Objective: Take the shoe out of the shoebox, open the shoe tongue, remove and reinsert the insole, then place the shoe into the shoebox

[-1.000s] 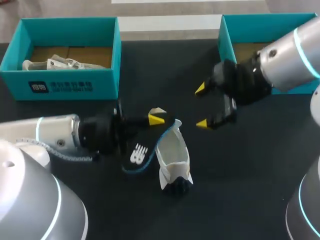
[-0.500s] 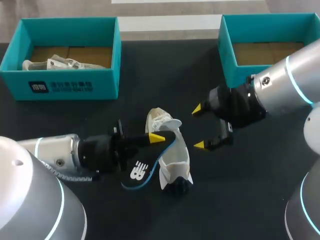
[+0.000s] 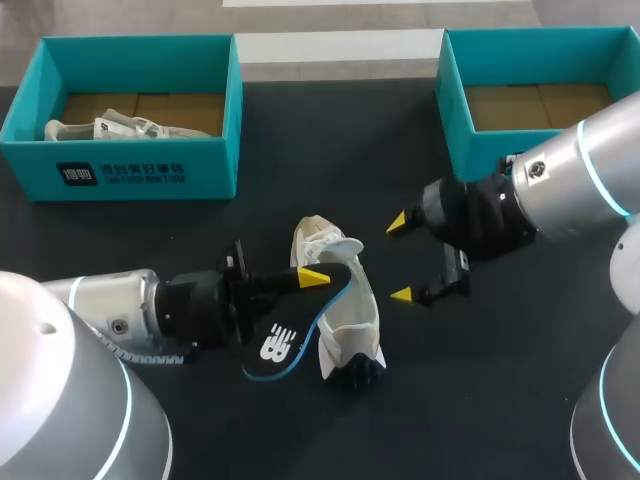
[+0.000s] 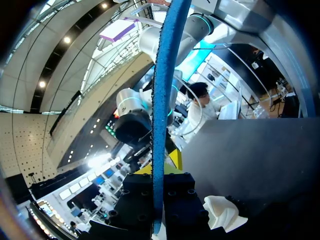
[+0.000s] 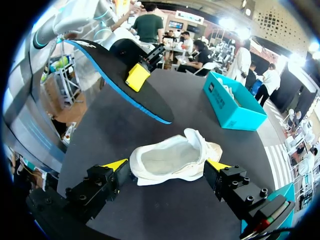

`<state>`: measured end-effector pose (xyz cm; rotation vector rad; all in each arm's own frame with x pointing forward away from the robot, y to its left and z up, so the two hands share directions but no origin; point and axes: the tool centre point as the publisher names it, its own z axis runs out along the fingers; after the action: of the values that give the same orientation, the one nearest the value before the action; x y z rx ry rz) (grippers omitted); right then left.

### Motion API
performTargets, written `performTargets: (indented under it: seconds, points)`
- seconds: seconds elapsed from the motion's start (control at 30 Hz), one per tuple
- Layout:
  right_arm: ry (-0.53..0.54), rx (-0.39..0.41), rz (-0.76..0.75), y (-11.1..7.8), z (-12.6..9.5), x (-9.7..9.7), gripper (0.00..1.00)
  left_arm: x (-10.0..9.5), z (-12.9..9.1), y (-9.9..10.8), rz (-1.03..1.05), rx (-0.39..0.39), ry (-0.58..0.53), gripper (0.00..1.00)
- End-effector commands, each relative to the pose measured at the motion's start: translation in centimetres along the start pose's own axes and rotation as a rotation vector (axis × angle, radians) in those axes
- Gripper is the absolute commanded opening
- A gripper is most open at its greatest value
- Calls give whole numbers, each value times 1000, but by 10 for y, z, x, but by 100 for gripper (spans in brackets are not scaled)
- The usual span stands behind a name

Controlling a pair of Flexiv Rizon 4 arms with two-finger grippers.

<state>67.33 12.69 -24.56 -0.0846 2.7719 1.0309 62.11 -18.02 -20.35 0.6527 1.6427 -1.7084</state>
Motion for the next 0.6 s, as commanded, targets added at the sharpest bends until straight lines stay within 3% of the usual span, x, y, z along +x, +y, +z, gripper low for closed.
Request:
performTargets:
  seconds: [0.03,0.33,0.6]
  points:
    - [27,45,-98,-5,11,-9,100,8,7,3,3,6,26,0]
    - [57,143,-149,-34,34,-14,100,28,8,23,-20,9,50,0]
    - [68,151,-170,-53,51,-14,100,35,8,23,-7,17,61,0]
